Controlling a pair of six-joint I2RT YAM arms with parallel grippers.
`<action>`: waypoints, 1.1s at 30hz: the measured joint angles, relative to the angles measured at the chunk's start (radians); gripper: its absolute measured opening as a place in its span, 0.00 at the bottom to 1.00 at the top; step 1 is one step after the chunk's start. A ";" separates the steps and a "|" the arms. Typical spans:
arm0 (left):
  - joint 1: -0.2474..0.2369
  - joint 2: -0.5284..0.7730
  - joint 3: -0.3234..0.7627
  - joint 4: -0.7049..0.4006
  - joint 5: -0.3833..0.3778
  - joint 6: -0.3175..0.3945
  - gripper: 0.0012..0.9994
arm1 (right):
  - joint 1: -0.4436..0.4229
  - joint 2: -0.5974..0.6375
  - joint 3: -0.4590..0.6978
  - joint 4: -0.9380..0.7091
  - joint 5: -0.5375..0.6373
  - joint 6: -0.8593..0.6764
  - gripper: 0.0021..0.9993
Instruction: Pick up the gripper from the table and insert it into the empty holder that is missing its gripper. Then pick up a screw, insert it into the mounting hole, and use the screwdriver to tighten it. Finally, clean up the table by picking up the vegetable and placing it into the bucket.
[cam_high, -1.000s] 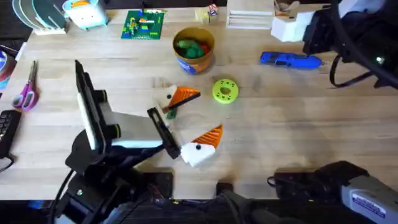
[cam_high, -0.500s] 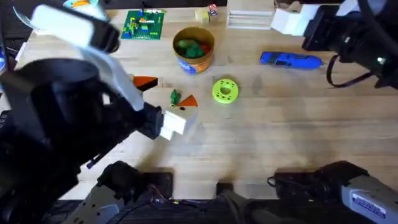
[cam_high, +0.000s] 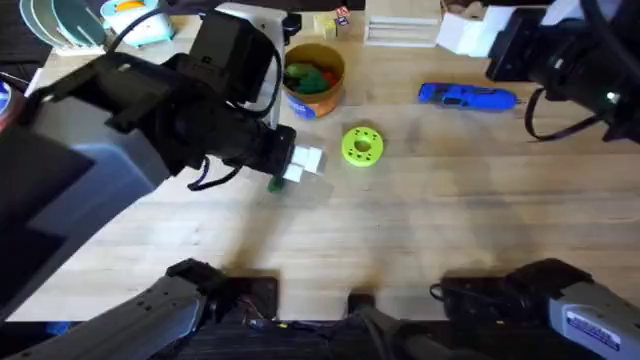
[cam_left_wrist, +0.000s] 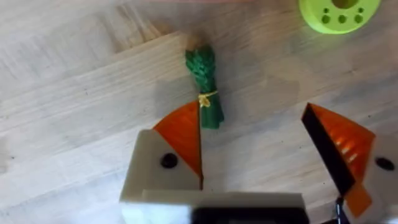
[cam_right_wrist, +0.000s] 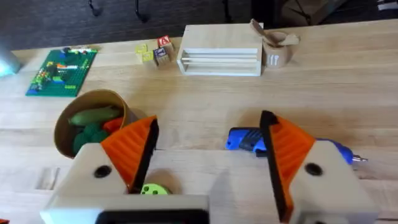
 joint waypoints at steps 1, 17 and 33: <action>0.019 0.025 0.000 -0.004 0.003 -0.009 0.99 | 0.000 0.000 0.000 0.000 0.000 0.000 0.96; 0.170 0.341 0.000 0.038 0.146 -0.027 0.99 | 0.000 0.000 0.000 0.000 0.000 0.000 0.96; 0.169 0.405 0.004 0.068 0.059 -0.033 0.85 | 0.000 0.000 0.000 0.000 0.000 0.000 0.96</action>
